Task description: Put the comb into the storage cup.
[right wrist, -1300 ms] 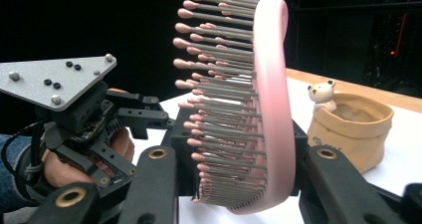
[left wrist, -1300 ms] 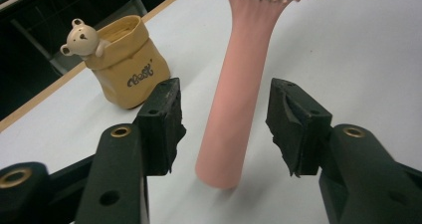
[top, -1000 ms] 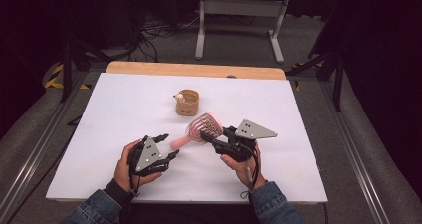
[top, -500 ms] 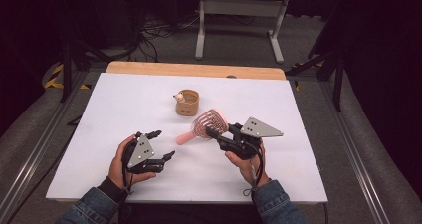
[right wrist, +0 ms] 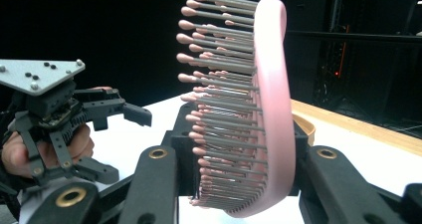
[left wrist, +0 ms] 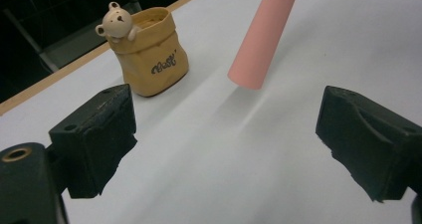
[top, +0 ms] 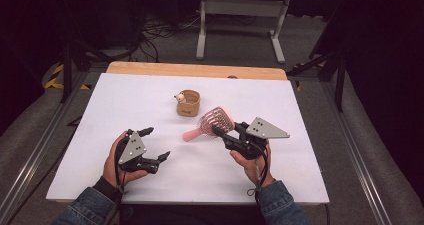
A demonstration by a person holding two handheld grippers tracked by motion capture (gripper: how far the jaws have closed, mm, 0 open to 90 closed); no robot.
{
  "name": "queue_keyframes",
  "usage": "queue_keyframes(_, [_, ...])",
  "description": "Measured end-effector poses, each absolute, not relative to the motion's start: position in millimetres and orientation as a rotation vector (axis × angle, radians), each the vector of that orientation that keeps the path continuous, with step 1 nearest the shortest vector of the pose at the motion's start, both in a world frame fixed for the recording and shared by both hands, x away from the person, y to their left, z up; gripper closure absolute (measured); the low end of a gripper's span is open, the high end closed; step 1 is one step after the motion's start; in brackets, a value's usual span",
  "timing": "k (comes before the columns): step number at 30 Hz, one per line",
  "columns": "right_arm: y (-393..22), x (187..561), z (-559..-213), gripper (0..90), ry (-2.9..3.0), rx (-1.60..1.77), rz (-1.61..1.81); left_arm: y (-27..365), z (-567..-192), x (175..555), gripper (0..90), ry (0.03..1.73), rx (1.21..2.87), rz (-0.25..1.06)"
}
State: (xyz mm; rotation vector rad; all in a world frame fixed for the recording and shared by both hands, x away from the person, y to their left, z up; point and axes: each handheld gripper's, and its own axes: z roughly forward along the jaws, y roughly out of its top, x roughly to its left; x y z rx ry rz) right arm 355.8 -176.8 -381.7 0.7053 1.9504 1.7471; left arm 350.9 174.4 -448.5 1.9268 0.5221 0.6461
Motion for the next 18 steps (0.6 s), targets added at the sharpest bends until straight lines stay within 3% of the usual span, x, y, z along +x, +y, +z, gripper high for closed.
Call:
queue_keyframes(5, [-179, 355, -380, 63.6, 1.937, 0.706, 1.737, 189, -448, 351, 5.5, 0.528, 1.907, 0.630])
queue_keyframes(18, [-185, 355, -376, 63.6, 1.908, 0.714, 1.704, 219, -456, 348, 6.5, 0.581, 1.933, 0.661])
